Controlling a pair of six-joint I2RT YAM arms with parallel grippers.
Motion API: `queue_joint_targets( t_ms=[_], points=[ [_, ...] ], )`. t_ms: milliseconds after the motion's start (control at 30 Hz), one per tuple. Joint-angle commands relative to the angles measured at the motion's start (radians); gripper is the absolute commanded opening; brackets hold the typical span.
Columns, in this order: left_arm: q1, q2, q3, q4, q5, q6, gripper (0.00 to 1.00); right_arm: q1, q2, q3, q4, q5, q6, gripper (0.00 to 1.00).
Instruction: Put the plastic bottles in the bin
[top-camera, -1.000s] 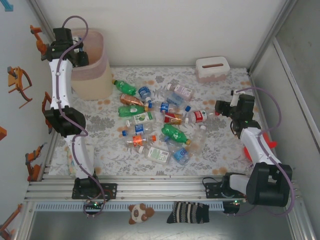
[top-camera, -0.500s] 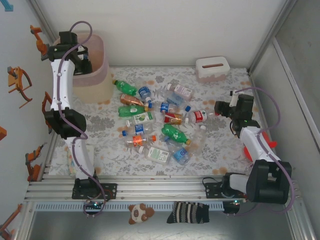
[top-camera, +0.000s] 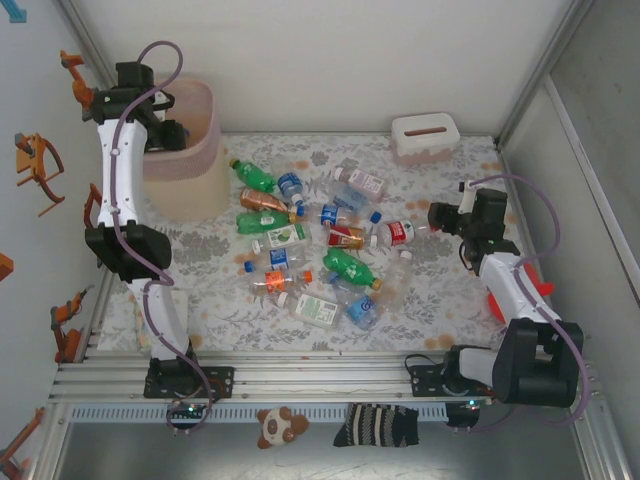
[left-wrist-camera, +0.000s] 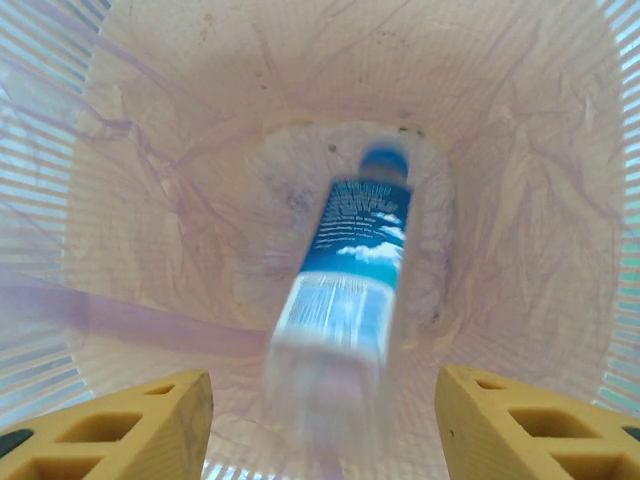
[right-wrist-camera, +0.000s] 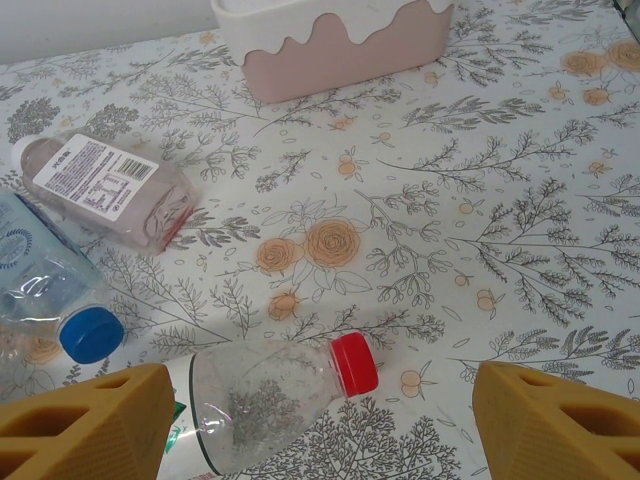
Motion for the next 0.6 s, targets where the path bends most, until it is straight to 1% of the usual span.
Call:
queue_joint_targets(
  t_ms=[0, 300, 467, 567],
  points=[
    [-0.01, -0.039, 0.035, -0.037, 0.003, -0.005, 0.62, 0.0, -0.01, 0.032, 0.021, -0.003, 0.004, 0.77],
    [-0.048, -0.077, 0.09, -0.025, 0.018, -0.008, 0.62, -0.001, -0.03, 0.038, 0.005, -0.001, 0.005, 0.77],
    [-0.104, -0.113, 0.091, 0.014, 0.01, -0.017, 0.62, -0.001, -0.036, 0.048, -0.008, 0.0, 0.006, 0.77],
    [-0.152, -0.13, 0.076, 0.044, -0.002, -0.045, 0.67, -0.001, -0.037, 0.052, -0.01, -0.001, 0.009, 0.77]
  ],
)
